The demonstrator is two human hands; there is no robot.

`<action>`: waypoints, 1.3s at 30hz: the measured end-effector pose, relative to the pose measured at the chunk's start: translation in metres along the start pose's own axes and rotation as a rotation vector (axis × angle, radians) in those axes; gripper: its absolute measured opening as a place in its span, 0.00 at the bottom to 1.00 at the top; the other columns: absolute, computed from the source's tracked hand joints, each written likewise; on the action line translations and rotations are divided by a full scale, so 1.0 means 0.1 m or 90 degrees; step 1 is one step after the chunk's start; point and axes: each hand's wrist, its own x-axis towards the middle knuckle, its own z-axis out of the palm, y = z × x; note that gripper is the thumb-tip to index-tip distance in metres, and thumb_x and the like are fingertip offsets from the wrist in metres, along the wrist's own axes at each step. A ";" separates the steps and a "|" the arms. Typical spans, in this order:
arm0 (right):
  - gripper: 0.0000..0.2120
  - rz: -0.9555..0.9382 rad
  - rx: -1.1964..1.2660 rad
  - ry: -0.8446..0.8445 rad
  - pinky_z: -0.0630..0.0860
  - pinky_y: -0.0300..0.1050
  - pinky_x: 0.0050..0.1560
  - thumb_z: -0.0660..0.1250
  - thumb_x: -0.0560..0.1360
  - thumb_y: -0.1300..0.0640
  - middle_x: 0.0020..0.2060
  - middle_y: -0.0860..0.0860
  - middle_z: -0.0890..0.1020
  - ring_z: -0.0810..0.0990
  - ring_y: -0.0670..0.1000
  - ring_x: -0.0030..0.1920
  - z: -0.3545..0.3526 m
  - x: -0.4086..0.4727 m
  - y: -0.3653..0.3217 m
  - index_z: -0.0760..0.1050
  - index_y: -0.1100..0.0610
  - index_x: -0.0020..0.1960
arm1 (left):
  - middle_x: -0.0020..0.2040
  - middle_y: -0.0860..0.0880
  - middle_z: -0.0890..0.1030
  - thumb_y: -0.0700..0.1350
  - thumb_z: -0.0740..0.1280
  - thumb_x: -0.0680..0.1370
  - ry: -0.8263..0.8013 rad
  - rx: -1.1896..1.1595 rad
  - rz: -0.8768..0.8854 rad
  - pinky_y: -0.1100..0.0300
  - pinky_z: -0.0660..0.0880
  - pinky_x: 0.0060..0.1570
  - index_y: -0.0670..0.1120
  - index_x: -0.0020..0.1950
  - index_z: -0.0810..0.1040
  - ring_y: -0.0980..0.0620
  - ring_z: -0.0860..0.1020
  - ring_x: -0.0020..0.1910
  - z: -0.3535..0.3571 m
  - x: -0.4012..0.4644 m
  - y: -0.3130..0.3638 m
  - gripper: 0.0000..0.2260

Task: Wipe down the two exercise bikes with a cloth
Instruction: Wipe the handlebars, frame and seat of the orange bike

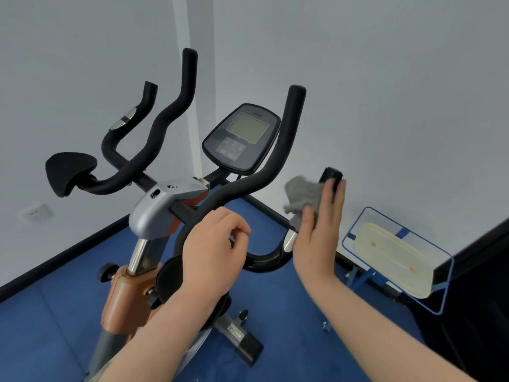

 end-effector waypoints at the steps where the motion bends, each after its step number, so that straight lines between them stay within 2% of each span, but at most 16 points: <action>1: 0.25 -0.039 -0.032 -0.020 0.51 0.44 0.77 0.55 0.83 0.61 0.78 0.47 0.46 0.48 0.47 0.78 -0.01 -0.02 0.04 0.54 0.55 0.78 | 0.41 0.61 0.76 0.38 0.66 0.71 0.003 0.001 0.002 0.75 0.68 0.41 0.54 0.39 0.76 0.62 0.74 0.40 0.00 0.00 0.00 0.10; 5: 0.19 -0.167 -0.134 -0.079 0.50 0.47 0.77 0.58 0.81 0.65 0.76 0.54 0.57 0.53 0.56 0.77 -0.20 0.50 -0.01 0.69 0.60 0.72 | 0.41 0.60 0.76 0.37 0.67 0.72 -0.009 0.009 0.003 0.73 0.68 0.40 0.54 0.39 0.76 0.62 0.73 0.39 0.00 0.01 0.00 0.10; 8: 0.16 -0.240 -0.207 -0.141 0.65 0.48 0.70 0.62 0.80 0.65 0.68 0.55 0.72 0.68 0.56 0.69 -0.38 0.74 -0.03 0.76 0.59 0.66 | 0.41 0.60 0.76 0.38 0.67 0.72 -0.002 0.007 -0.015 0.74 0.67 0.40 0.54 0.39 0.76 0.62 0.74 0.39 -0.01 -0.01 0.01 0.10; 10: 0.15 -0.213 -0.194 -0.177 0.72 0.48 0.63 0.62 0.80 0.61 0.62 0.53 0.76 0.74 0.53 0.61 -0.48 0.87 -0.06 0.76 0.56 0.65 | 0.42 0.60 0.76 0.38 0.67 0.72 0.001 0.010 -0.023 0.73 0.67 0.37 0.55 0.40 0.76 0.61 0.74 0.39 -0.01 0.00 0.02 0.11; 13: 0.13 -0.004 -0.064 -0.138 0.77 0.55 0.57 0.59 0.81 0.54 0.56 0.48 0.79 0.78 0.52 0.54 -0.47 0.83 -0.10 0.76 0.50 0.64 | 0.42 0.60 0.76 0.38 0.67 0.72 -0.002 0.023 -0.034 0.73 0.65 0.35 0.55 0.40 0.76 0.61 0.74 0.39 -0.01 0.02 0.03 0.10; 14: 0.13 0.028 -0.039 -0.105 0.77 0.54 0.58 0.59 0.81 0.54 0.57 0.47 0.78 0.79 0.53 0.55 -0.45 0.73 -0.11 0.75 0.50 0.65 | 0.42 0.60 0.76 0.38 0.67 0.72 -0.004 0.025 -0.038 0.73 0.65 0.34 0.55 0.40 0.76 0.62 0.74 0.38 -0.01 0.01 0.03 0.11; 17: 0.17 -0.079 -0.101 -0.082 0.64 0.27 0.63 0.61 0.81 0.60 0.66 0.50 0.74 0.72 0.47 0.64 -0.45 0.56 -0.11 0.73 0.55 0.69 | 0.42 0.60 0.76 0.38 0.67 0.73 -0.002 0.023 -0.052 0.73 0.66 0.35 0.55 0.40 0.76 0.63 0.73 0.36 -0.01 0.00 0.03 0.11; 18: 0.16 -0.109 -0.119 -0.110 0.63 0.27 0.64 0.61 0.81 0.61 0.65 0.50 0.75 0.73 0.47 0.64 -0.48 0.64 -0.09 0.74 0.56 0.68 | 0.43 0.60 0.76 0.38 0.67 0.73 -0.001 0.025 -0.051 0.72 0.65 0.34 0.55 0.40 0.76 0.63 0.73 0.36 -0.01 0.00 0.03 0.11; 20: 0.14 -0.114 -0.136 -0.185 0.66 0.43 0.69 0.60 0.81 0.59 0.62 0.50 0.78 0.75 0.50 0.63 -0.55 0.83 -0.06 0.75 0.55 0.66 | 0.42 0.60 0.76 0.38 0.67 0.73 0.004 0.028 -0.047 0.71 0.64 0.34 0.55 0.40 0.76 0.62 0.74 0.37 -0.01 0.01 0.03 0.11; 21: 0.14 -0.121 -0.155 -0.193 0.63 0.52 0.73 0.60 0.82 0.59 0.62 0.50 0.79 0.74 0.50 0.64 -0.58 0.87 -0.05 0.76 0.55 0.65 | 0.43 0.60 0.76 0.38 0.67 0.73 0.006 0.028 -0.048 0.71 0.64 0.35 0.55 0.40 0.76 0.61 0.74 0.37 0.00 0.01 0.03 0.11; 23: 0.13 -0.207 -0.228 -0.155 0.48 0.59 0.77 0.60 0.81 0.59 0.64 0.52 0.78 0.71 0.52 0.69 -0.58 0.78 0.00 0.77 0.57 0.63 | 0.43 0.59 0.77 0.37 0.67 0.73 0.019 0.017 -0.055 0.69 0.65 0.35 0.54 0.40 0.77 0.60 0.74 0.36 0.00 0.00 0.04 0.11; 24: 0.12 -0.281 -0.269 -0.134 0.44 0.60 0.77 0.61 0.81 0.59 0.64 0.53 0.78 0.69 0.55 0.71 -0.58 0.67 0.04 0.78 0.59 0.61 | 0.42 0.59 0.77 0.37 0.68 0.73 0.029 0.009 -0.055 0.69 0.66 0.35 0.54 0.40 0.77 0.60 0.73 0.36 0.00 -0.01 0.04 0.11; 26: 0.13 -0.393 -0.295 -0.154 0.47 0.60 0.76 0.61 0.80 0.58 0.64 0.53 0.78 0.68 0.58 0.72 -0.58 0.43 0.16 0.80 0.61 0.60 | 0.42 0.59 0.76 0.36 0.67 0.73 0.059 -0.003 -0.047 0.70 0.66 0.36 0.53 0.40 0.77 0.60 0.74 0.38 0.00 -0.01 0.03 0.11; 31: 0.14 -0.412 -0.224 -0.254 0.65 0.57 0.71 0.61 0.80 0.57 0.61 0.51 0.80 0.73 0.54 0.69 -0.49 -0.18 0.10 0.80 0.59 0.61 | 0.42 0.57 0.77 0.34 0.67 0.72 0.165 -0.015 -0.046 0.64 0.70 0.42 0.49 0.41 0.78 0.58 0.74 0.43 0.00 -0.07 -0.03 0.10; 35: 0.17 -0.418 -0.186 -0.372 0.61 0.49 0.73 0.59 0.80 0.50 0.58 0.47 0.82 0.74 0.50 0.66 -0.48 -0.23 -0.03 0.81 0.55 0.59 | 0.43 0.55 0.78 0.40 0.62 0.74 0.206 0.069 -0.014 0.60 0.66 0.45 0.49 0.42 0.79 0.55 0.72 0.44 -0.10 -0.28 -0.21 0.07; 39: 0.12 -0.390 -0.159 -0.372 0.69 0.53 0.68 0.68 0.75 0.50 0.53 0.46 0.84 0.81 0.47 0.58 -0.45 -0.20 -0.10 0.84 0.55 0.53 | 0.44 0.64 0.74 0.47 0.64 0.77 0.228 0.049 -0.195 0.64 0.63 0.48 0.58 0.49 0.75 0.64 0.68 0.45 -0.15 -0.49 -0.31 0.05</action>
